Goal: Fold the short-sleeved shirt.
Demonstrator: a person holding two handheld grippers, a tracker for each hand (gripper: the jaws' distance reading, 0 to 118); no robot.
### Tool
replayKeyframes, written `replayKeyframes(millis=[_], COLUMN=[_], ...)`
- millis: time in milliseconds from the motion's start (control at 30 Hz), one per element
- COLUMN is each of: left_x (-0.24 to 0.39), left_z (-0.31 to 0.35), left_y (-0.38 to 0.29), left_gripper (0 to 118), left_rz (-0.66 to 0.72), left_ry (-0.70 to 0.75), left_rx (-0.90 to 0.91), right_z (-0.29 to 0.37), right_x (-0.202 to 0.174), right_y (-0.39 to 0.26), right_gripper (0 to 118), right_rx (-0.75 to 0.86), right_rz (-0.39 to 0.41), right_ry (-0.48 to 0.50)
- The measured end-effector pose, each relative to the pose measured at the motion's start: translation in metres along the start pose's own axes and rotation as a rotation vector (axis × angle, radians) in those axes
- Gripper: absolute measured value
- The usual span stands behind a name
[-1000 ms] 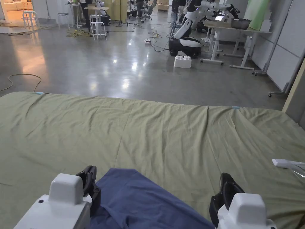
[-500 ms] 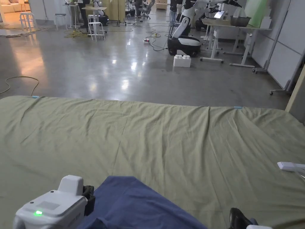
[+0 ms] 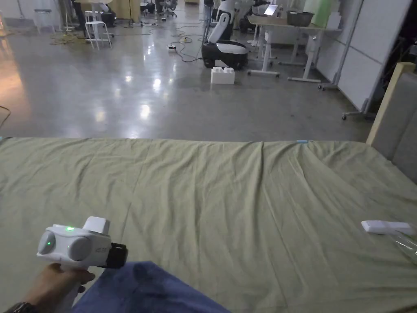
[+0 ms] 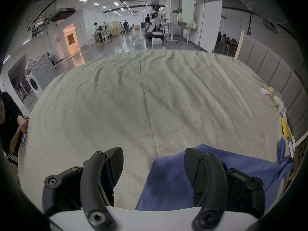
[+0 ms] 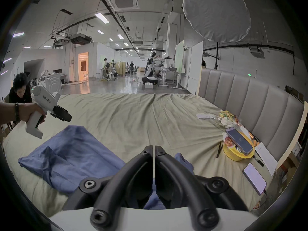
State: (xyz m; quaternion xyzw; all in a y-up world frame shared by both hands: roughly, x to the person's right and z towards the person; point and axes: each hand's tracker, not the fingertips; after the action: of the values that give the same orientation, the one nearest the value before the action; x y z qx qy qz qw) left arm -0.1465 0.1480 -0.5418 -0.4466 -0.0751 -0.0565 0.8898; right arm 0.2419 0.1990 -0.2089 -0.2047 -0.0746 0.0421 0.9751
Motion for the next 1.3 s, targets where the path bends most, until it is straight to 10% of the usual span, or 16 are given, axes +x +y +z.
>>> replayKeyframes(millis=[333, 500, 633, 800, 967, 1100, 1167, 1300], left_x=[0.011, 0.057, 0.071, 0.03, 0.021, 0.021, 0.021, 0.016], left_z=[-0.007, -0.002, 0.007, 0.011, 0.063, 0.105, 0.122, 0.147], left_y=[-0.007, -0.019, -0.025, -0.02, -0.019, -0.023, -0.026, -0.035], left_gripper=[79, 12, 6, 6, 6, 6, 6, 6], left_rz=[-0.088, -0.125, -0.184, -0.077, -0.026, -0.052, -0.06, -0.046], left_ry=[0.01, -0.027, 0.009, -0.057, -0.085, -0.084, -0.082, -0.077], left_rx=[-0.049, -0.028, -0.027, 0.044, 0.145, 0.215, 0.233, 0.261], right_z=[-0.012, -0.016, -0.017, -0.027, -0.04, -0.056, -0.067, -0.075], right_x=[0.031, 0.041, 0.059, 0.095, 0.104, 0.083, 0.071, 0.059], right_y=[-0.017, -0.026, -0.03, -0.031, -0.044, -0.062, -0.071, -0.082], right_gripper=[3, 3, 4, 63, 73, 70, 33, 13], right_rx=[-0.073, -0.114, -0.15, -0.329, -0.425, -0.521, -0.545, -0.518], right_rz=[-0.016, -0.06, -0.108, -0.169, -0.228, -0.242, -0.233, -0.185], right_ry=[-0.063, -0.09, -0.138, -0.127, -0.087, 0.0, 0.04, 0.005])
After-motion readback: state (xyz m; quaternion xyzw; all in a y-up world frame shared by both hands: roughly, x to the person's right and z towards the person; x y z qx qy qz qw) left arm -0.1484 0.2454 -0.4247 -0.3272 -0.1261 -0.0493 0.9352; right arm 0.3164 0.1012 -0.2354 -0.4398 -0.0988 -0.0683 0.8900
